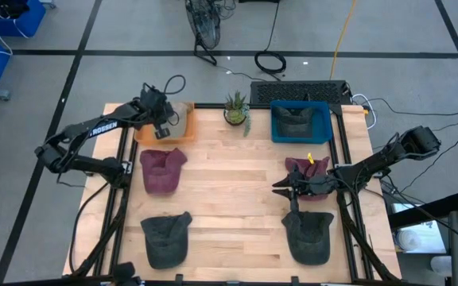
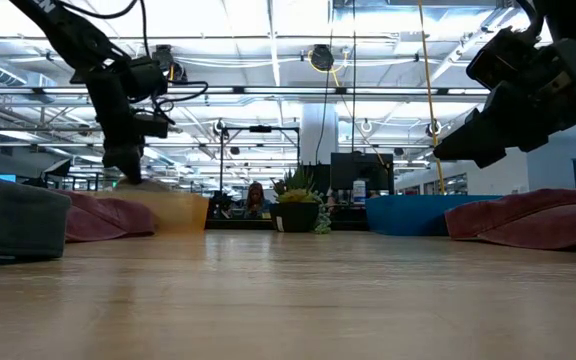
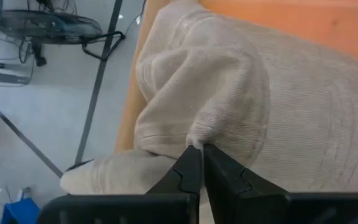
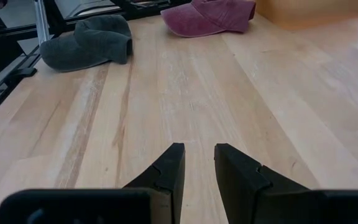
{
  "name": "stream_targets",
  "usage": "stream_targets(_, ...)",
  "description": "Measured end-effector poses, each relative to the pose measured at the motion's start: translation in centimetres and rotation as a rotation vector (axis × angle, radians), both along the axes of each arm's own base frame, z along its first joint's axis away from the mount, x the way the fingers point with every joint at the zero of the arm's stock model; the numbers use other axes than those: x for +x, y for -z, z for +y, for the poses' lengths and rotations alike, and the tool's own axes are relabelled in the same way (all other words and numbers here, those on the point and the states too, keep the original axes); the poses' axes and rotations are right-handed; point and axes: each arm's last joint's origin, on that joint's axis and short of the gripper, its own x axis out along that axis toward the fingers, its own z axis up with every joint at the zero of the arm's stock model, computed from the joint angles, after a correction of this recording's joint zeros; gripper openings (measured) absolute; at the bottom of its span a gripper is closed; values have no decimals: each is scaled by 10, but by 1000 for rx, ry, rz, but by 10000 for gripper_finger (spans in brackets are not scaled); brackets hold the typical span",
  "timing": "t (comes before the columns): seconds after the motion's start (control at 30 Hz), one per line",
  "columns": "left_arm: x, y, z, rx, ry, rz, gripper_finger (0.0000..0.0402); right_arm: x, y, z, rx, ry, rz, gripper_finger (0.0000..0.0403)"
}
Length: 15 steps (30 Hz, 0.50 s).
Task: Pick & Place hat
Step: Put the brown cap into the orange bin
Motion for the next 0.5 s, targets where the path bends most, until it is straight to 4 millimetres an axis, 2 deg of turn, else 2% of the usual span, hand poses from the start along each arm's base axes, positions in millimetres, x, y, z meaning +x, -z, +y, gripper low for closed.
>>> stream_targets(0.17, 1, -4, -9, 21, -37, 23, 53, 0, 0, 1, 23, 0, 1, 77)
stream_targets(0.3, -1, -16, -20, 51, -34, -3, 82, -1, 0, 3, 25, -13, 1, 77)
stream_targets(0.5, -2, -40, -38, 93, -4, -188, 105, -2, 0, 7, 36, -29, 1, 77)
